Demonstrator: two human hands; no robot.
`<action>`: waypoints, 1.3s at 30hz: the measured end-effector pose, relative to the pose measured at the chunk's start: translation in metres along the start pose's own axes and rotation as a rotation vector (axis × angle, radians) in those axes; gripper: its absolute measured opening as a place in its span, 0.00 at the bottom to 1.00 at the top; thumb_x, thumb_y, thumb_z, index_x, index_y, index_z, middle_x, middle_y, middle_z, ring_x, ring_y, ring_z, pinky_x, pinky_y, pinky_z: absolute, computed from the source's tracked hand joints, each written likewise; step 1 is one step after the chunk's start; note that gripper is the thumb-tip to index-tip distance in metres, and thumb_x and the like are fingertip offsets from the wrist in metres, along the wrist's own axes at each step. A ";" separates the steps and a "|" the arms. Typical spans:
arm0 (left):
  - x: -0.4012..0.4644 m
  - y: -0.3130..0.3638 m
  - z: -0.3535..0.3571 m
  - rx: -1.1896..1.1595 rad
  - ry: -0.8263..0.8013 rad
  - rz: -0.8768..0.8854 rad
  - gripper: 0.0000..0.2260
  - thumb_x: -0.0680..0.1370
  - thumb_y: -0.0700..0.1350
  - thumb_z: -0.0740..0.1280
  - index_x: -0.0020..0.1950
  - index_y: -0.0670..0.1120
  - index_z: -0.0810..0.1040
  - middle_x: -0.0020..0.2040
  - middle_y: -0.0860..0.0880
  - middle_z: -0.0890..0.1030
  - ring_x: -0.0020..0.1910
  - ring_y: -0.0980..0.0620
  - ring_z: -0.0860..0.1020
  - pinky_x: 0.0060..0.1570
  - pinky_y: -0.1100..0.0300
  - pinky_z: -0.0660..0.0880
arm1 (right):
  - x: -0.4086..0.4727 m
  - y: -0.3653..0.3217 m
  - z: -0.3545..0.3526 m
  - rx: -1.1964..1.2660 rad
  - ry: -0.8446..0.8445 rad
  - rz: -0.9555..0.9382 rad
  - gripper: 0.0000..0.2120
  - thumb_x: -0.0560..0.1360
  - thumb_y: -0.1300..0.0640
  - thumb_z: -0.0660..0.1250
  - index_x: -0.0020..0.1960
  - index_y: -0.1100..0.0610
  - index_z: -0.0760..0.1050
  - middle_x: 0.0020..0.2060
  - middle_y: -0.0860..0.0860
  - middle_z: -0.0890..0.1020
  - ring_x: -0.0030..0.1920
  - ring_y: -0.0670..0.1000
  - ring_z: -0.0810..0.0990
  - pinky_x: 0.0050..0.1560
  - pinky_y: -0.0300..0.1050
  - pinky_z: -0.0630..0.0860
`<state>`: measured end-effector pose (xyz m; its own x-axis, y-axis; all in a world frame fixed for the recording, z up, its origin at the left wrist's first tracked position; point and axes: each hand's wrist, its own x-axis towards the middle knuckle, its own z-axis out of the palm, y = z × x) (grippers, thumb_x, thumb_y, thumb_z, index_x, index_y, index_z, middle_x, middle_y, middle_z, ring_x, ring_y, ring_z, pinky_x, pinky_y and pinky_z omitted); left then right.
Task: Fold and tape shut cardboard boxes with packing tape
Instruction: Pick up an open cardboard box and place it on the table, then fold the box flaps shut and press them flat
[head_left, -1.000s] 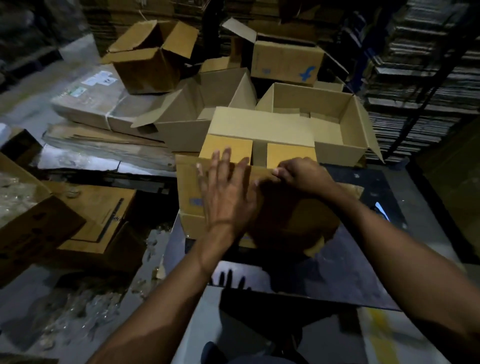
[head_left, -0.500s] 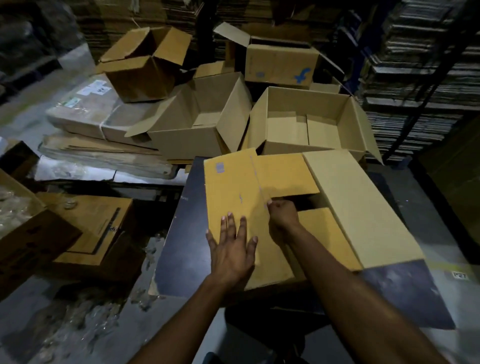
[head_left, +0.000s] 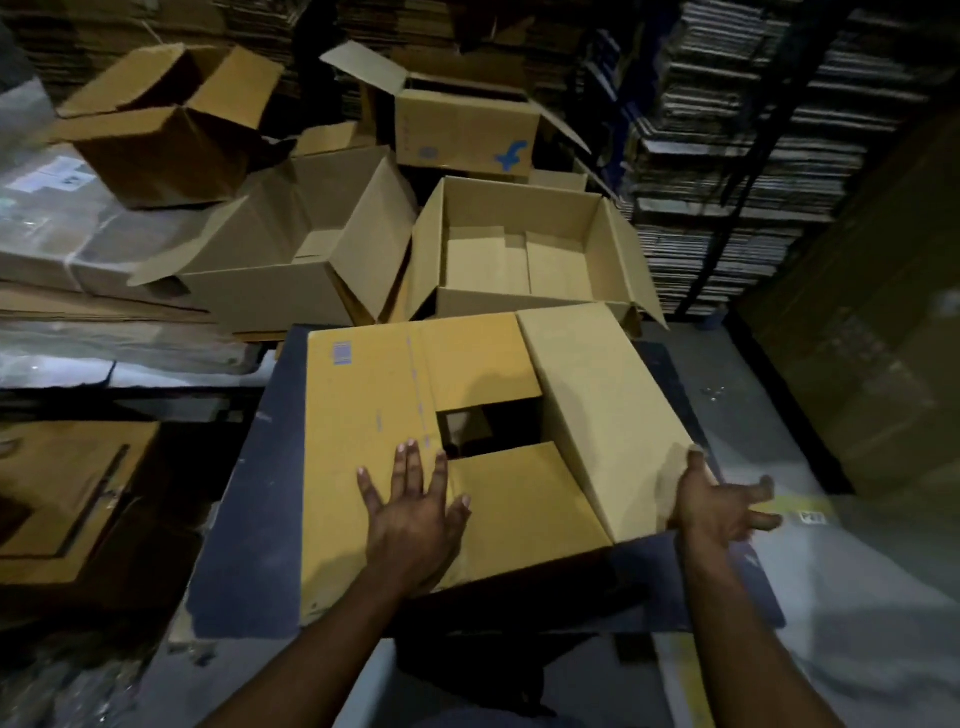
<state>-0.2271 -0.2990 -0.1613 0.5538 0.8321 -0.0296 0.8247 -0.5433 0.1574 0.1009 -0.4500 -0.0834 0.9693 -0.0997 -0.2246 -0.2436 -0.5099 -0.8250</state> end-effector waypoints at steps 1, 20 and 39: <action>-0.001 -0.001 0.002 0.002 0.016 0.009 0.36 0.87 0.70 0.41 0.90 0.52 0.49 0.90 0.40 0.46 0.89 0.41 0.43 0.77 0.20 0.41 | 0.007 -0.007 -0.004 0.176 -0.007 0.113 0.49 0.72 0.33 0.73 0.84 0.44 0.51 0.82 0.63 0.58 0.78 0.71 0.62 0.78 0.68 0.62; 0.018 0.008 -0.031 -0.493 0.043 -0.183 0.43 0.78 0.81 0.46 0.89 0.62 0.43 0.90 0.51 0.47 0.89 0.50 0.45 0.81 0.28 0.37 | -0.107 0.048 0.025 -0.726 -0.745 -0.918 0.43 0.69 0.16 0.56 0.80 0.32 0.64 0.87 0.50 0.48 0.84 0.60 0.53 0.80 0.61 0.61; 0.039 0.058 0.012 0.072 -0.001 -0.316 0.38 0.83 0.76 0.40 0.90 0.59 0.44 0.89 0.44 0.36 0.88 0.45 0.34 0.75 0.17 0.43 | 0.240 0.045 0.147 -0.858 -0.602 -0.351 0.26 0.69 0.46 0.81 0.58 0.62 0.81 0.49 0.60 0.85 0.52 0.62 0.85 0.46 0.50 0.78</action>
<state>-0.1559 -0.2997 -0.1656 0.2688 0.9609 -0.0667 0.9619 -0.2643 0.0698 0.3181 -0.3718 -0.2507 0.7490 0.4803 -0.4564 0.3714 -0.8748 -0.3112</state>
